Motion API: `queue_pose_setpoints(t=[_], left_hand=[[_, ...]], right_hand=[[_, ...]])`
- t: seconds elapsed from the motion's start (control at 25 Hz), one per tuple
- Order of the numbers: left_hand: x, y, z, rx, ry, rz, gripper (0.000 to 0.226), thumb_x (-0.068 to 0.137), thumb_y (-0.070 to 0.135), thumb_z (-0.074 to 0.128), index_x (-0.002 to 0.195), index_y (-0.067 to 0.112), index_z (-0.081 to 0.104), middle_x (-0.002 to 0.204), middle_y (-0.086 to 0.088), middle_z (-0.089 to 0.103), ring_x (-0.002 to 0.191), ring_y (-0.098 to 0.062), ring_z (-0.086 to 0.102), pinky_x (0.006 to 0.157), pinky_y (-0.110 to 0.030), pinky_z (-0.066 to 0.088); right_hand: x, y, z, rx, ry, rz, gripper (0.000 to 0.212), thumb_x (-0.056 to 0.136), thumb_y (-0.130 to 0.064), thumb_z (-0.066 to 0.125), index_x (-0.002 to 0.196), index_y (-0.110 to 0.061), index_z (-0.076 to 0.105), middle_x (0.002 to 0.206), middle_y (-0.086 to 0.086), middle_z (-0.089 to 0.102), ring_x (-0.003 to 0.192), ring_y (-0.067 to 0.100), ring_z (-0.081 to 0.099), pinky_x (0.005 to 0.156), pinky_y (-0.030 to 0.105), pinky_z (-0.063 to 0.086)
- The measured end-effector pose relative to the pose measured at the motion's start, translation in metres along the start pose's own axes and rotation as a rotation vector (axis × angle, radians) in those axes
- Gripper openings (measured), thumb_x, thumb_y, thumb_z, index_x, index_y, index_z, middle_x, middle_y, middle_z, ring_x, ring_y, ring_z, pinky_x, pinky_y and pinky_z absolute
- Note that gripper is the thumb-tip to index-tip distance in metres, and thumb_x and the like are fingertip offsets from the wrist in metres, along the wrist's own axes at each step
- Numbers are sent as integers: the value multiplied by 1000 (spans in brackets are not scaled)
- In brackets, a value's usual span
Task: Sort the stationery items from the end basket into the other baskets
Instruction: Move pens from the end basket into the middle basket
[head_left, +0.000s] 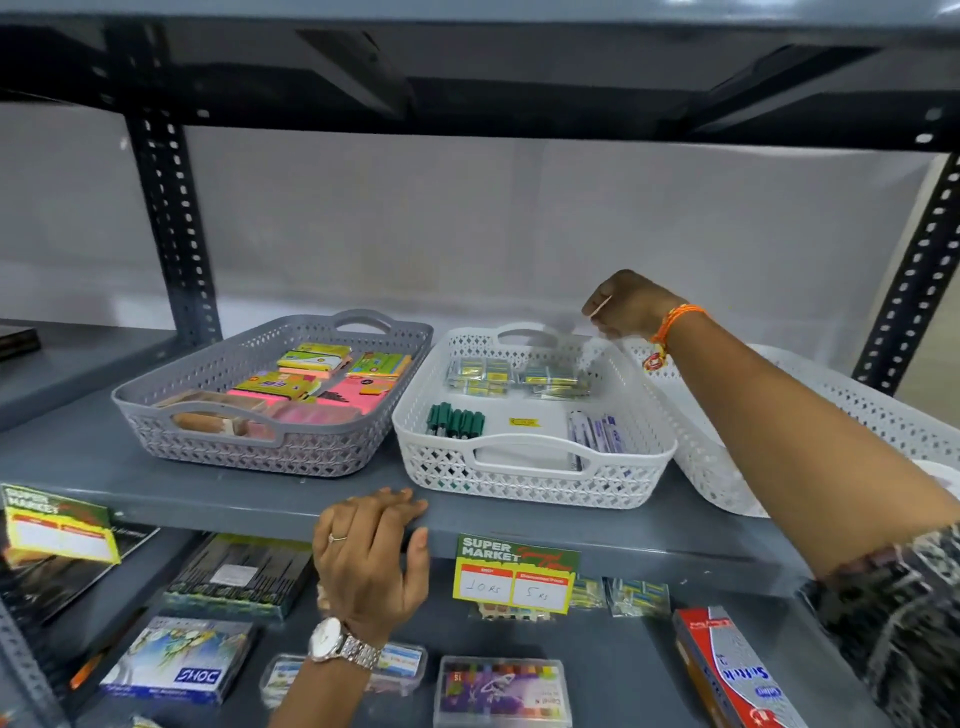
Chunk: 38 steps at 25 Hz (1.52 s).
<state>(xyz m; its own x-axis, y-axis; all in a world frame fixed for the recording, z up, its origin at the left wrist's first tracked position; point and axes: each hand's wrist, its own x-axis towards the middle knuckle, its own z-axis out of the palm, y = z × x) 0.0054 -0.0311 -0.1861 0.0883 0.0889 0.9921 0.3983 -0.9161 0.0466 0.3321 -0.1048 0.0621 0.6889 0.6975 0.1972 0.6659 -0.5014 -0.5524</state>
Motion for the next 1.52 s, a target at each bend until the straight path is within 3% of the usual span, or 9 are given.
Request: queue_pose_setpoints(t=[0.2, 0.36, 0.44, 0.56, 0.72, 0.92, 1.2, 1.36, 1.52], left_hand=[[2, 3, -3, -20, -17, -18, 31, 94, 28, 50, 82, 12, 74, 88, -5, 76, 84, -24, 69, 80, -40, 43], [1, 3, -6, -42, -41, -20, 34, 96, 27, 49, 84, 10, 75, 90, -8, 77, 85, -28, 69, 78, -45, 45], [0, 4, -5, -42, -46, -15, 34, 96, 27, 49, 85, 8, 75, 91, -11, 77, 86, -29, 69, 79, -46, 45], [0, 6, -4, -33, -49, -33, 35, 96, 27, 48, 87, 7, 75, 92, -13, 77, 91, -28, 66, 85, -41, 40], [-2, 6, -5, -57, -71, -27, 33, 93, 23, 49, 88, 4, 75, 94, -17, 76, 87, -34, 70, 83, -46, 44], [-7, 1, -1, -128, -101, -96, 32, 93, 24, 51, 96, 4, 75, 100, -18, 75, 111, -1, 56, 85, -55, 50], [-10, 1, 1, -157, -112, -119, 33, 93, 23, 50, 95, 1, 74, 100, -20, 74, 111, -3, 55, 84, -60, 52], [-6, 4, 1, -144, -93, -78, 32, 92, 21, 50, 91, 1, 74, 96, -19, 75, 110, -2, 55, 80, -58, 53], [-1, 8, -2, -122, -69, -36, 33, 91, 22, 49, 88, 2, 75, 94, -16, 76, 111, 4, 53, 78, -51, 51]], right_hand=[[-71, 37, -57, 9, -16, -11, 26, 91, 3, 58, 115, 1, 68, 105, 19, 70, 95, 28, 67, 91, 44, 57], [-123, 84, -72, -186, -219, 125, 35, 78, -14, 79, 112, -10, 71, 103, 16, 74, 99, 30, 71, 86, 43, 60], [-141, 95, -67, -269, -377, 188, 33, 76, -18, 81, 107, -14, 73, 102, 9, 75, 94, 22, 72, 82, 37, 62], [-151, 93, -55, -392, -422, 132, 25, 77, -16, 70, 100, -17, 77, 97, 0, 76, 80, 13, 67, 71, 28, 58], [-152, 85, -42, -489, -434, 76, 28, 78, -18, 65, 103, -16, 77, 106, 3, 76, 98, 23, 70, 85, 38, 58], [-151, 87, -38, -493, -367, 62, 32, 80, -20, 67, 109, -8, 74, 112, 12, 73, 102, 30, 68, 82, 35, 55], [-152, 91, -40, -416, -303, 113, 45, 81, -12, 67, 126, -8, 62, 122, 12, 67, 104, 28, 64, 92, 37, 55], [-148, 98, -45, -127, -126, 148, 57, 72, -9, 78, 125, -13, 58, 117, 8, 67, 103, 27, 65, 78, 33, 54], [-150, 90, -49, 261, 113, 45, 48, 74, -5, 80, 118, -11, 59, 90, 10, 71, 83, 25, 67, 75, 41, 56]])
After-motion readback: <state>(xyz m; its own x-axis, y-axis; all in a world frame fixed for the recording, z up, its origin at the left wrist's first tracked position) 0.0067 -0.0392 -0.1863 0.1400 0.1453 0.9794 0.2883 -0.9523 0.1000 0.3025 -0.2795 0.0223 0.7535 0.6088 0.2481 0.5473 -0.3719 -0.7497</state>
